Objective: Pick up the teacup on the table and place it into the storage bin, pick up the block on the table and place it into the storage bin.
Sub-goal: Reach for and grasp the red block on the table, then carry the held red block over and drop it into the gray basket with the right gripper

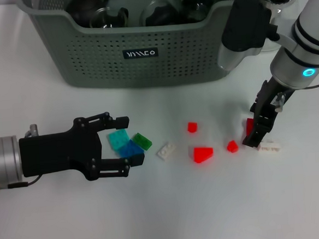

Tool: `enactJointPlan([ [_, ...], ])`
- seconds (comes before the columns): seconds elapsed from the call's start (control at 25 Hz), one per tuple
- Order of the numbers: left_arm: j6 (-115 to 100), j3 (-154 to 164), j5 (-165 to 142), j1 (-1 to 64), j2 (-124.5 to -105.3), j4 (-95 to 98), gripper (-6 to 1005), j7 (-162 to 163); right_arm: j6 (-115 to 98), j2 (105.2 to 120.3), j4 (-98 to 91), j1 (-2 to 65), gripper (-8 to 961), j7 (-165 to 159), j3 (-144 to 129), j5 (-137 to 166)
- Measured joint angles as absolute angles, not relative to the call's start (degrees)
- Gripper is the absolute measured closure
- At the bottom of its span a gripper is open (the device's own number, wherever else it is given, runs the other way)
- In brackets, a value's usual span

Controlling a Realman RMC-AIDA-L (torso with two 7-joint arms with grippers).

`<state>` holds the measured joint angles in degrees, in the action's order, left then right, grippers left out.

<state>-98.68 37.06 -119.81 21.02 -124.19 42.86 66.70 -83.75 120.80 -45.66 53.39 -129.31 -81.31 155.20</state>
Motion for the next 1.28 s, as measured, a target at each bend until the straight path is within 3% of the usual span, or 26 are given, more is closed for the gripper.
enactJointPlan([
  [0.76,-97.8,37.5,-123.1,21.4,-124.34,42.8,140,66.7,-82.1,120.85,-44.8,53.4,64,-129.4,-83.6,154.5],
  [0.96,-97.7,37.4,-123.1,21.5,-124.36,42.8,140,66.7,-82.1,120.85,-44.7,53.3,182,-129.7,-83.9,154.5],
  [1.28,-97.8,37.2,-123.1,21.5,-124.33,42.8,140,66.7,-83.0,120.67,-45.4,53.8,245,-130.1,-83.7,154.4],
])
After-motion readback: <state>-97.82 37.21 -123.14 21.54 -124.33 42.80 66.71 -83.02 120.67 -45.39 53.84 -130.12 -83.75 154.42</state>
